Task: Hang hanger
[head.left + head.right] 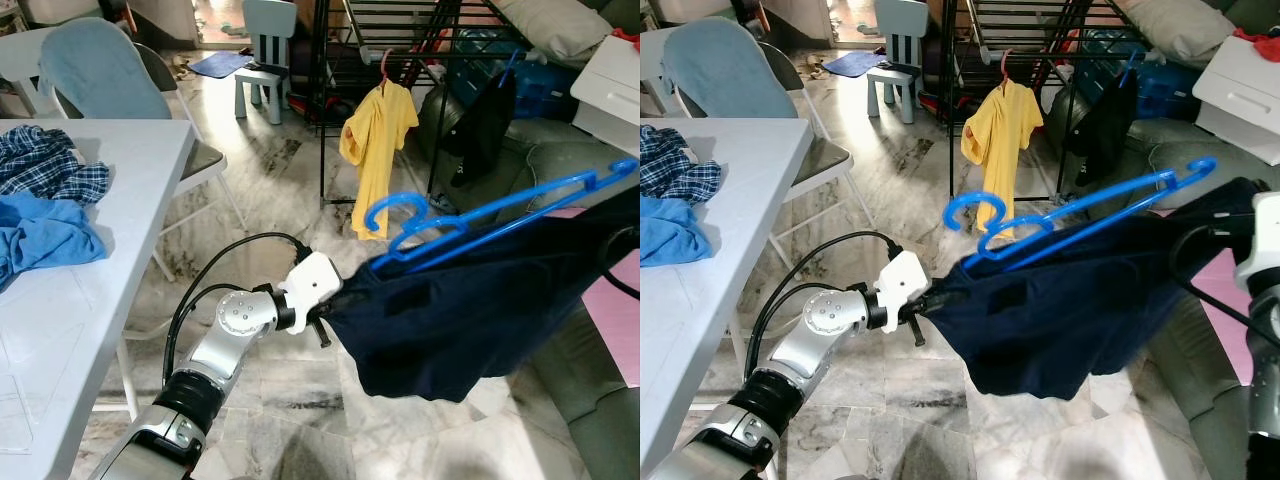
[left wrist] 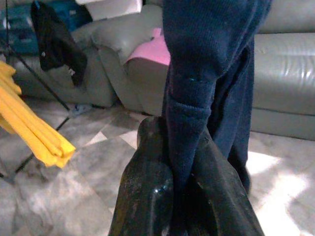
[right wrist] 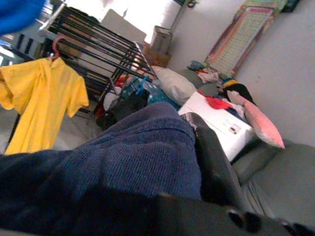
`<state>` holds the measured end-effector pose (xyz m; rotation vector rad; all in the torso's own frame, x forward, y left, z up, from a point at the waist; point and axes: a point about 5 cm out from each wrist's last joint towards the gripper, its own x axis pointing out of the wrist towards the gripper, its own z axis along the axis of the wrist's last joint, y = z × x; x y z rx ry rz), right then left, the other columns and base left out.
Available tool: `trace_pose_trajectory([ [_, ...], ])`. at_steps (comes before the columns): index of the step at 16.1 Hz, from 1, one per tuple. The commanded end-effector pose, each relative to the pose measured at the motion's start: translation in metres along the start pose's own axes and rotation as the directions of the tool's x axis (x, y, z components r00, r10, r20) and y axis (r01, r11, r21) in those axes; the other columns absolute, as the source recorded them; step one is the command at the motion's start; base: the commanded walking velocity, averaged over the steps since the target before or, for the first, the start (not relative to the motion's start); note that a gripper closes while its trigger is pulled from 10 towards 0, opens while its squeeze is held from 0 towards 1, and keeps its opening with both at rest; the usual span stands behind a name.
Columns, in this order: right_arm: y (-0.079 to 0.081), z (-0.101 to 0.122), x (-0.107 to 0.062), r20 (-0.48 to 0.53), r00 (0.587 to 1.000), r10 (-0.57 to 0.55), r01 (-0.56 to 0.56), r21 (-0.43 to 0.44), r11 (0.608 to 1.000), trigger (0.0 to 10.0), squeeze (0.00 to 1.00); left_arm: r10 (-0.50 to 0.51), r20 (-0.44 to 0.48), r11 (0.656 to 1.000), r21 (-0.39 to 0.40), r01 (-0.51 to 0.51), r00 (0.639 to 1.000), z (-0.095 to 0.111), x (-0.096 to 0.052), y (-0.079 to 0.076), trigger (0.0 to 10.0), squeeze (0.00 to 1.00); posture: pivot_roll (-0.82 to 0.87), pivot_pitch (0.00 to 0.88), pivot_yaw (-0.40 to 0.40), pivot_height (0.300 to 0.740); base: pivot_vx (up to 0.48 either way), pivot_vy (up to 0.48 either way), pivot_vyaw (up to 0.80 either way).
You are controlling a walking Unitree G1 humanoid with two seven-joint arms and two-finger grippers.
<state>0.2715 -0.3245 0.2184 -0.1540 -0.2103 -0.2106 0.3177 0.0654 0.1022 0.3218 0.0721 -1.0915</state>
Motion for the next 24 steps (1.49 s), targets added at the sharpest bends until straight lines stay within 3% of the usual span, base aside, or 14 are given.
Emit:
trace_pose_trajectory([
  [1, -0.015, 0.018, -0.003, 0.088, 0.994, -0.061, 0.063, -0.02, 0.998, 0.0, 0.0, 0.068, -0.047, 0.995, -0.074, -0.071, 0.997, -0.013, -0.013, 0.01, 0.0, 0.0, -0.01, 0.0, -0.067, 0.74, 0.0, 0.0, 0.0],
  [3, -0.018, 0.017, -0.003, 0.088, 0.994, -0.071, 0.074, -0.033, 0.997, 0.0, 0.0, -0.02, 0.052, 0.999, -0.043, 0.022, 0.998, -0.002, -0.014, 0.0, 0.0, 0.0, -0.01, 0.0, -0.068, 0.74, 0.0, 0.0, 0.0],
  [7, -0.027, 0.018, 0.001, 0.08, 0.991, -0.109, 0.113, -0.052, 0.992, 0.0, 0.0, -0.164, 0.161, 0.986, 0.014, 0.164, 0.973, 0.005, -0.021, -0.018, 0.0, 0.0, -0.01, 0.0, -0.073, 0.74, 0.0, 0.0, 0.0],
  [9, -0.028, 0.02, 0.004, 0.09, 0.989, -0.121, 0.126, -0.053, 0.991, 0.0, 0.0, -0.198, 0.107, 0.979, 0.065, 0.192, 0.974, -0.002, -0.024, -0.02, 0.0, 0.0, -0.01, 0.0, -0.073, 0.74, 0.0, 0.0, 0.0],
  [14, -0.029, 0.022, 0.004, 0.106, 0.987, -0.122, 0.129, -0.055, 0.99, 0.0, 0.0, -0.215, -0.048, 0.974, 0.055, 0.218, 0.975, -0.018, -0.026, -0.019, 0.0, 0.0, -0.01, 0.0, -0.074, 0.74, 0.0, 0.0, 0.0],
  [16, -0.029, 0.025, 0.005, 0.118, 0.986, -0.118, 0.125, -0.056, 0.991, 0.0, 0.0, -0.254, -0.16, 0.959, 0.09, 0.27, 0.954, -0.03, -0.029, -0.021, 0.0, 0.0, -0.01, 0.0, -0.072, 0.74, 0.0, 0.0, 0.0],
  [17, -0.029, 0.026, 0.006, 0.12, 0.986, -0.117, 0.125, -0.056, 0.991, 0.0, 0.0, -0.255, -0.173, 0.957, 0.096, 0.273, 0.952, -0.032, -0.029, -0.021, 0.0, 0.0, -0.01, 0.0, -0.072, 0.74, 0.0, 0.0, 0.0],
  [21, -0.021, 0.034, 0.008, 0.15, 0.986, -0.071, 0.086, -0.096, 0.992, 0.0, 0.0, -0.202, -0.332, 0.961, 0.112, 0.251, 0.921, -0.048, -0.032, -0.015, 0.0, 0.0, -0.01, 0.0, -0.072, 0.74, 0.0, 0.0, 0.0],
  [24, -0.018, 0.034, 0.008, 0.148, 0.987, -0.055, 0.072, -0.108, 0.991, 0.0, 0.0, -0.118, -0.384, 0.979, 0.111, 0.173, 0.916, -0.056, -0.034, -0.009, 0.0, 0.0, -0.01, 0.0, -0.072, 0.74, 0.0, 0.0, 0.0],
])
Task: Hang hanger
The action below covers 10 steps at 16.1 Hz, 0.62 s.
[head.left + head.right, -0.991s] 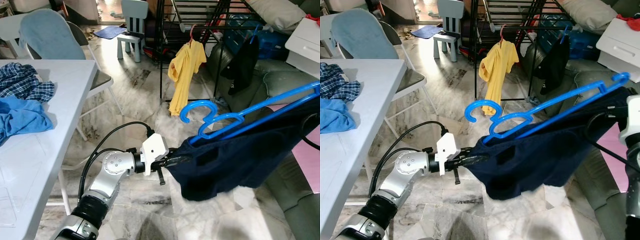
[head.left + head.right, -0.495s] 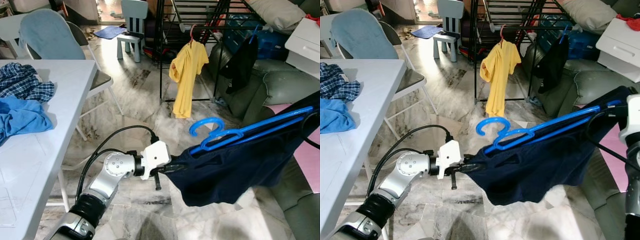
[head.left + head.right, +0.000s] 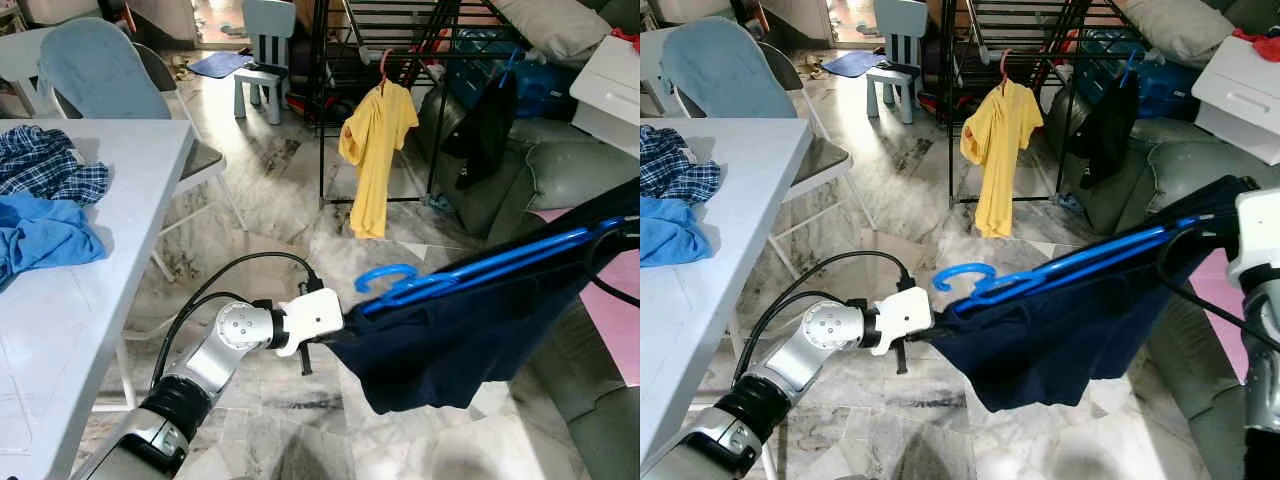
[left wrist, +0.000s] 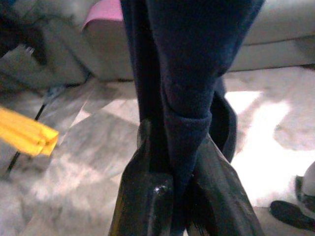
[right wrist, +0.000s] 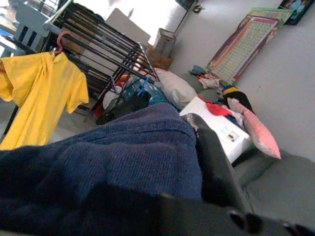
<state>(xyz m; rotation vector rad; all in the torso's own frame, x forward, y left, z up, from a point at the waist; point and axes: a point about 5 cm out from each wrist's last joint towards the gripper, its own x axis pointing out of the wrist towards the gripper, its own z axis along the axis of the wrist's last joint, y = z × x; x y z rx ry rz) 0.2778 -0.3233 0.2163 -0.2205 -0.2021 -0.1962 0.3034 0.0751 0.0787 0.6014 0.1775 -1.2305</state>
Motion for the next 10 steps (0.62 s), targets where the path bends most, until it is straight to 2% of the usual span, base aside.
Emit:
trace_pose_trajectory([
  [1, -0.021, 0.034, 0.002, 0.142, 0.988, -0.068, 0.076, -0.052, 0.996, 0.0, 0.0, 0.034, -0.184, 0.992, -0.11, -0.055, 0.982, -0.037, -0.016, -0.001, 0.0, 0.0, -0.01, 0.0, -0.071, 0.74, 0.0, 0.0, 0.0],
  [3, -0.011, 0.03, -0.001, 0.132, 0.991, 0.001, 0.008, -0.07, 0.998, 0.0, 0.0, 0.146, -0.171, 0.954, -0.238, -0.185, 0.974, -0.034, -0.012, 0.008, 0.0, 0.0, -0.01, 0.0, -0.071, 0.74, 0.0, 0.0, 0.0],
  [5, -0.003, 0.029, -0.004, 0.138, 0.989, 0.054, -0.043, -0.082, 0.996, 0.0, 0.0, 0.209, -0.192, 0.919, -0.298, -0.26, 0.959, -0.034, -0.009, 0.014, 0.0, 0.0, -0.01, 0.0, -0.067, 0.74, 0.0, 0.0, 0.0],
  [7, -0.001, 0.03, -0.004, 0.14, 0.988, 0.063, -0.048, -0.104, 0.993, 0.0, 0.0, 0.184, -0.176, 0.93, -0.286, -0.229, 0.967, -0.032, -0.007, 0.012, 0.0, 0.0, -0.01, 0.0, -0.065, 0.74, 0.0, 0.0, 0.0],
  [8, -0.003, 0.032, -0.002, 0.151, 0.987, 0.052, -0.036, -0.101, 0.994, 0.0, 0.0, 0.163, -0.198, 0.947, -0.244, -0.21, 0.967, -0.034, -0.007, 0.01, 0.0, 0.0, -0.02, 0.0, -0.062, 0.74, 0.0, 0.0, 0.0],
  [10, 0.0, 0.036, -0.001, 0.159, 0.986, 0.06, -0.043, -0.109, 0.993, 0.0, 0.0, 0.172, -0.251, 0.953, -0.203, -0.225, 0.953, -0.04, -0.008, 0.009, 0.0, 0.0, -0.02, 0.0, -0.063, 0.74, 0.0, 0.0, 0.0],
])
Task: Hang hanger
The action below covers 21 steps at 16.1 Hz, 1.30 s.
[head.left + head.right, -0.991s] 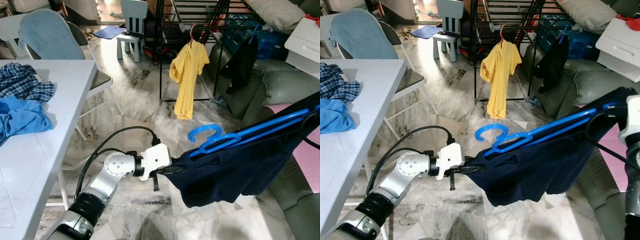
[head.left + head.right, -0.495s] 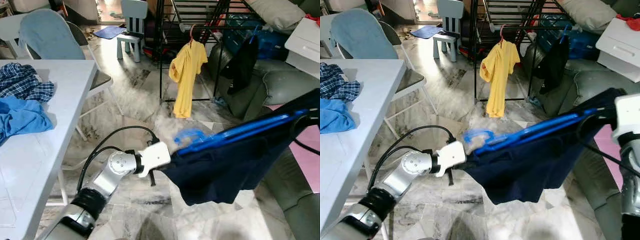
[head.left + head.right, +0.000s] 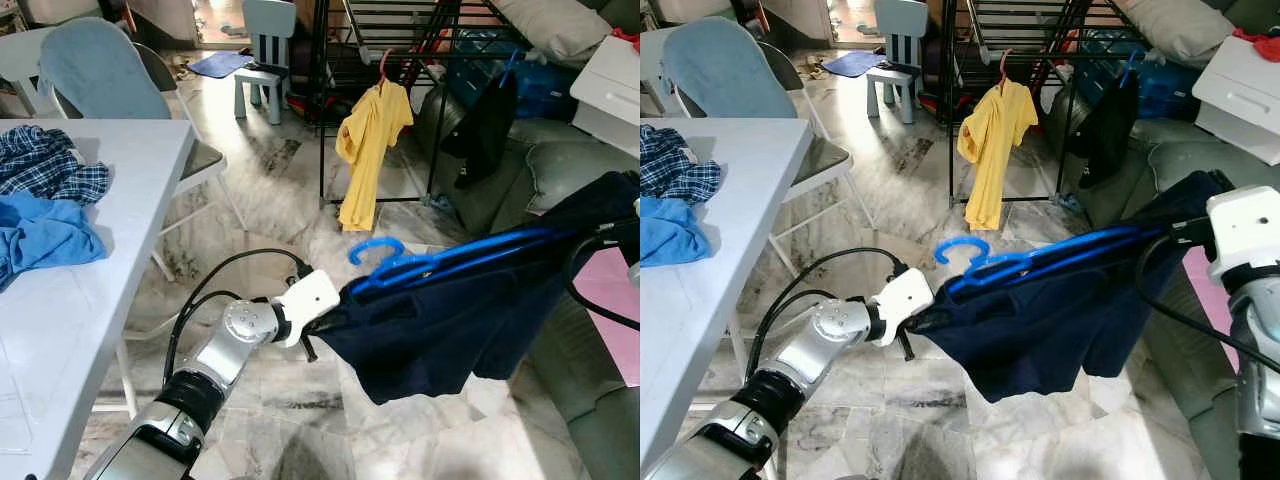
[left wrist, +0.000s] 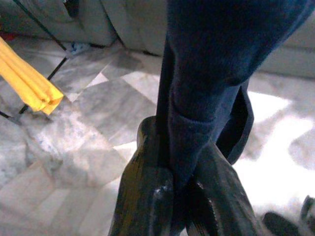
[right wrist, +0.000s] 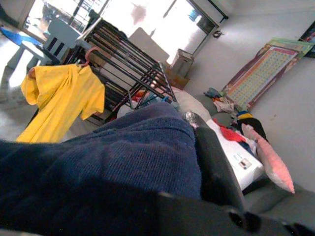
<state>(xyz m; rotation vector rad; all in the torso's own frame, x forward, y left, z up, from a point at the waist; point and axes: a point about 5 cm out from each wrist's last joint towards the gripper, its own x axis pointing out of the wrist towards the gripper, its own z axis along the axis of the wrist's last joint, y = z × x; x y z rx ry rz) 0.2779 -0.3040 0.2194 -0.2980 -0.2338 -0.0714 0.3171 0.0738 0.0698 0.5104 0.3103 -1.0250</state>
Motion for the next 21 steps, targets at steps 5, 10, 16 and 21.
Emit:
trace_pose_trajectory([
  [5, 0.0, 0.023, 0.007, 0.076, 0.997, -0.023, 0.032, -0.117, 0.993, 0.0, 0.0, 0.08, -0.204, 0.995, 0.08, -0.065, 0.976, -0.037, -0.011, 0.004, 0.0, 0.0, -0.02, 0.0, -0.062, 0.74, 0.0, 0.0, 0.0],
  [10, 0.041, 0.008, 0.016, 0.001, 1.0, 0.017, -0.017, -0.139, 0.99, 0.0, 0.0, 0.28, -0.121, 0.951, -0.101, -0.292, 0.952, -0.011, 0.002, 0.02, 0.0, 0.0, -0.02, 0.0, -0.056, 0.74, 0.0, 0.0, 0.0],
  [16, 0.111, -0.004, 0.018, -0.041, 0.985, 0.168, -0.172, -0.108, 0.979, 0.0, 0.0, 0.368, -0.106, 0.877, -0.291, -0.383, 0.924, 0.011, 0.019, 0.018, 0.0, 0.0, -0.02, 0.0, -0.048, 0.74, 0.0, 0.0, 0.0],
  [21, 0.172, -0.027, -0.01, -0.163, 0.883, 0.44, -0.448, -0.012, 0.894, 0.0, 0.0, 0.325, -0.085, 0.868, -0.368, -0.333, 0.942, 0.022, 0.026, 0.009, 0.0, 0.0, -0.01, 0.0, -0.044, 0.74, 0.0, 0.0, 0.0],
])
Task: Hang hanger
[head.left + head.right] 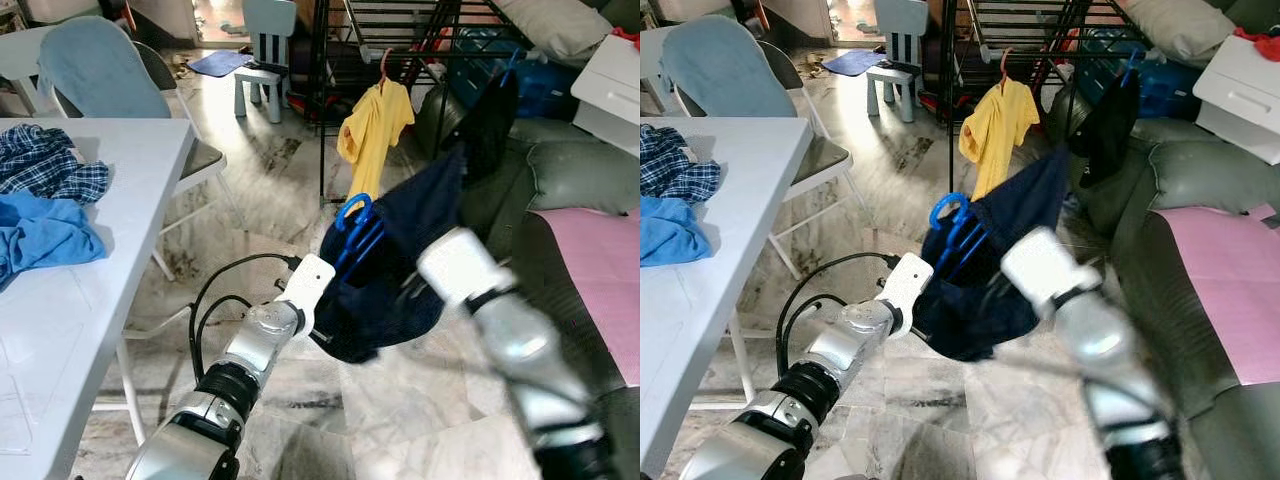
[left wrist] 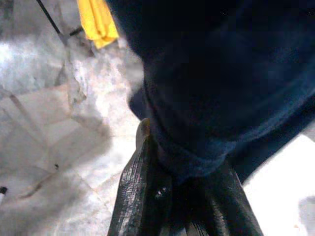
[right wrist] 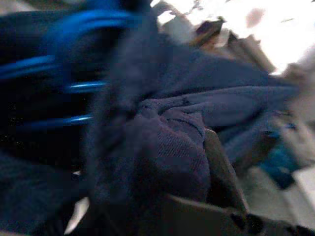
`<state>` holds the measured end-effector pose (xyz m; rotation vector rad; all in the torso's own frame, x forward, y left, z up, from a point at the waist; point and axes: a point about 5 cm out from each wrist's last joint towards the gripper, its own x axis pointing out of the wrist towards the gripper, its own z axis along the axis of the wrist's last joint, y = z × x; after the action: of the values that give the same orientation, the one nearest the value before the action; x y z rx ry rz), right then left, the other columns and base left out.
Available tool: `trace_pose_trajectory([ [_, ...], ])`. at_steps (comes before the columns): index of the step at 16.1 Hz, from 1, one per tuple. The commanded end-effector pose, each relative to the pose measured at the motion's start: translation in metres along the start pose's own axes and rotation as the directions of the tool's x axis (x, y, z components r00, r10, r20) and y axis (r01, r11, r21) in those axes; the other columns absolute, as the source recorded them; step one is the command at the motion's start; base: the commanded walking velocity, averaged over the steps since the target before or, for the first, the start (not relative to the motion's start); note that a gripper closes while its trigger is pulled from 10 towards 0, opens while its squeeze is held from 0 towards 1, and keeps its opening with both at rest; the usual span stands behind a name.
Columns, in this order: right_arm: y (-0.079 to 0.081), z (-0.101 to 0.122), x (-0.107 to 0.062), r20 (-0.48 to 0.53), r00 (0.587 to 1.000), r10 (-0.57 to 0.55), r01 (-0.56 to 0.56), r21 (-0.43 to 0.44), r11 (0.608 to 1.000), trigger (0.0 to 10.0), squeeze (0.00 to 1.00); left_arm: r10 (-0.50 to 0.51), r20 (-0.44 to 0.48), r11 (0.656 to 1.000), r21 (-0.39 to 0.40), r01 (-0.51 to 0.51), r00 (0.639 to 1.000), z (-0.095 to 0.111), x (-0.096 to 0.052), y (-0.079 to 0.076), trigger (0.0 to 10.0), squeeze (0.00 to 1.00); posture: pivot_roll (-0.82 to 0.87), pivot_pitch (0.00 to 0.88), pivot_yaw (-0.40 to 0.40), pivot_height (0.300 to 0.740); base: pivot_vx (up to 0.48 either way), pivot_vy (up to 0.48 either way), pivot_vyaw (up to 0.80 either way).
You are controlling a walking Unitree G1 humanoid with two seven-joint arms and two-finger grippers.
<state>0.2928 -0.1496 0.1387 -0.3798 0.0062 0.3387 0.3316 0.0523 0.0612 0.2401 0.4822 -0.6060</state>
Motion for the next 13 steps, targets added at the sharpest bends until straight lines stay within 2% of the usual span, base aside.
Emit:
trace_pose_trajectory([
  [1, 0.004, 0.002, -0.001, -0.008, 0.999, 0.034, -0.034, -0.006, 0.999, 0.0, 0.0, 0.004, 0.075, 1.0, -0.008, -0.004, 0.997, 0.02, -0.001, 0.001, 0.0, 0.0, -0.01, 0.0, -0.044, 0.74, 0.0, 0.0, 0.0],
  [3, 0.022, -0.015, -0.011, -0.101, 0.986, 0.132, -0.132, 0.005, 0.991, 0.0, 0.0, 0.023, 0.087, 0.999, -0.032, -0.02, 0.996, 0.026, -0.002, 0.007, 0.0, 0.0, -0.01, 0.0, -0.047, 0.74, 0.0, 0.0, 0.0],
  [4, 0.025, -0.018, -0.013, -0.119, 0.982, 0.145, -0.145, 0.008, 0.989, 0.0, 0.0, 0.03, 0.088, 0.999, -0.034, -0.027, 0.996, 0.027, -0.003, 0.01, 0.0, 0.0, -0.01, 0.0, -0.047, 0.74, 0.0, 0.0, 0.0],
  [6, 0.042, -0.028, -0.023, -0.177, 0.957, 0.229, -0.226, 0.042, 0.973, 0.0, 0.0, 0.053, 0.082, 0.998, -0.033, -0.05, 0.995, 0.028, -0.005, 0.019, 0.0, 0.0, -0.01, 0.0, -0.05, 0.74, 0.0, 0.0, 0.0],
  [8, 0.06, -0.034, -0.031, -0.213, 0.918, 0.334, -0.327, 0.065, 0.943, 0.0, 0.0, 0.053, 0.084, 0.998, -0.035, -0.05, 0.995, 0.03, -0.005, 0.02, 0.0, 0.0, -0.01, 0.0, -0.049, 0.74, 0.0, 0.0, 0.0],
  [10, 0.067, -0.038, -0.036, -0.256, 0.892, 0.373, -0.366, 0.076, 0.928, 0.3, 0.0, 0.041, 0.094, 0.999, 0.0, -0.041, 0.995, 0.031, -0.004, 0.018, 0.0, 0.0, -0.01, 0.0, -0.049, 0.74, 0.0, 0.0, 0.0],
  [11, 0.068, -0.04, -0.037, -0.27, 0.884, 0.38, -0.375, 0.073, 0.924, 10.0, 0.0, 0.028, 0.101, 0.999, 0.021, -0.03, 0.995, 0.031, -0.005, 0.016, 0.0, 0.0, -0.01, 0.0, -0.05, 0.74, 0.0, 0.0, 0.0],
  [12, 0.064, -0.043, -0.039, -0.291, 0.887, 0.358, -0.357, 0.057, 0.932, 10.0, 0.0, 0.006, 0.109, 0.999, 0.045, -0.011, 0.994, 0.03, -0.005, 0.014, 0.0, 0.0, -0.01, 0.0, -0.051, 0.74, 0.0, 0.0, 0.0],
  [13, 0.053, -0.04, -0.038, -0.265, 0.92, 0.29, -0.291, 0.038, 0.956, 10.0, 0.0, -0.017, 0.118, 0.996, 0.09, 0.006, 0.993, 0.026, -0.007, 0.013, 0.0, 0.0, -0.01, 0.0, -0.052, 0.74, 0.0, 0.0, 0.0],
])
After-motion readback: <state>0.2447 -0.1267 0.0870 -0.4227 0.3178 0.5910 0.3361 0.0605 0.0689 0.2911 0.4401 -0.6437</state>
